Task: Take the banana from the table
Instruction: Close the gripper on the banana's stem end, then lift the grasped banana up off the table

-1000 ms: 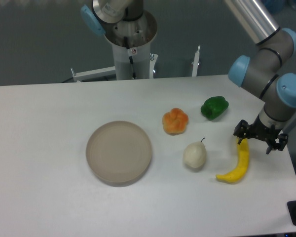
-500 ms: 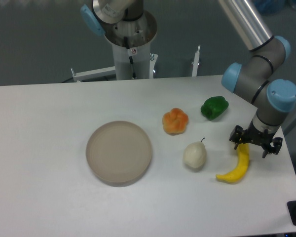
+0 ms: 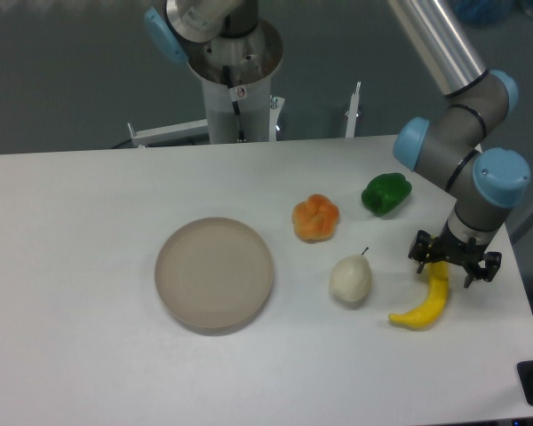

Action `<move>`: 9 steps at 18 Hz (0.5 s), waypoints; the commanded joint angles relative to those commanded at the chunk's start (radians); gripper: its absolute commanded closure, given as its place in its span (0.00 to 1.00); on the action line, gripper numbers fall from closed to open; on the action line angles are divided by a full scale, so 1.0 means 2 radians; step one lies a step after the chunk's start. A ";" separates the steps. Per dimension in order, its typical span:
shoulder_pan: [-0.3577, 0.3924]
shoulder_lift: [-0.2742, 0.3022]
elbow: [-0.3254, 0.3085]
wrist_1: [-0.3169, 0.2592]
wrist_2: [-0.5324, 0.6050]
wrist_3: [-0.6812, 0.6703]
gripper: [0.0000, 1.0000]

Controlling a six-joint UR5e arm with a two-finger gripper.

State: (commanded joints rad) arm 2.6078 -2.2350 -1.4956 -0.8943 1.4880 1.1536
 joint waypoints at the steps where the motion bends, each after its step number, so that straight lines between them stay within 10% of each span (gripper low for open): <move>1: 0.000 0.000 0.000 0.001 0.000 0.001 0.43; 5: 0.001 0.002 0.000 -0.001 -0.001 0.002 0.68; 9: 0.001 0.006 0.006 -0.002 -0.002 0.001 0.71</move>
State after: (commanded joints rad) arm 2.6093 -2.2228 -1.4834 -0.8989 1.4849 1.1551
